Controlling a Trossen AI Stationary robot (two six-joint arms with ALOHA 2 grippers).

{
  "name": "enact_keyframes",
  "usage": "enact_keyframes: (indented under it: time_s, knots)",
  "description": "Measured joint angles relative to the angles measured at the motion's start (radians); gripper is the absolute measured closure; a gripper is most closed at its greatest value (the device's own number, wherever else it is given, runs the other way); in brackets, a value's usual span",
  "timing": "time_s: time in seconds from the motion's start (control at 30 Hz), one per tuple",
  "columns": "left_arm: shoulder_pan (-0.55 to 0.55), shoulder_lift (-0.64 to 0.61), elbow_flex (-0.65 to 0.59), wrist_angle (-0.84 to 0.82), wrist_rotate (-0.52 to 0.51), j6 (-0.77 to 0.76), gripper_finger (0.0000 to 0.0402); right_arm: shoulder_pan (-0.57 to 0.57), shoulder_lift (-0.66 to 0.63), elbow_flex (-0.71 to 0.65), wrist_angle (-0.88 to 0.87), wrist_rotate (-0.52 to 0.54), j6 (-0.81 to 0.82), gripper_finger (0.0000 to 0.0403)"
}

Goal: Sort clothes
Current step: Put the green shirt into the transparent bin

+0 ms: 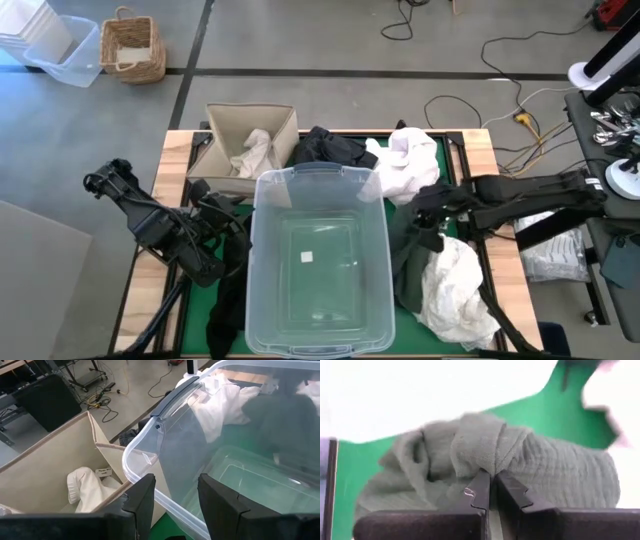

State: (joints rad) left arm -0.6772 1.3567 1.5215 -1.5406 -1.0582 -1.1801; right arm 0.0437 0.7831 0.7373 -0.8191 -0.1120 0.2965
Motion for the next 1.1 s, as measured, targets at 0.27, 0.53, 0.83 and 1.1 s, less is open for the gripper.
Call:
enact_keyframes:
  time_s: [0.27,0.53,0.83,1.1]
  knots:
    - [0.000,0.000,0.000,0.000,0.000,0.000,0.0269,0.000,-0.035,0.154,-0.161,0.246,0.037,0.0390]
    - [0.000,0.000,-0.004,0.001,0.000,0.000,0.0269,0.000,-0.036,0.272,-0.149,0.431,0.053,0.0390]
    - [0.000,0.000,-0.013,0.003,0.000,0.000,0.0269,0.000,-0.036,0.436,-0.097,0.612,-0.055,0.0390]
    - [0.000,0.000,-0.013,0.006,0.000,0.000,0.0269,0.000,-0.036,0.529,0.138,0.612,-0.266,0.0390]
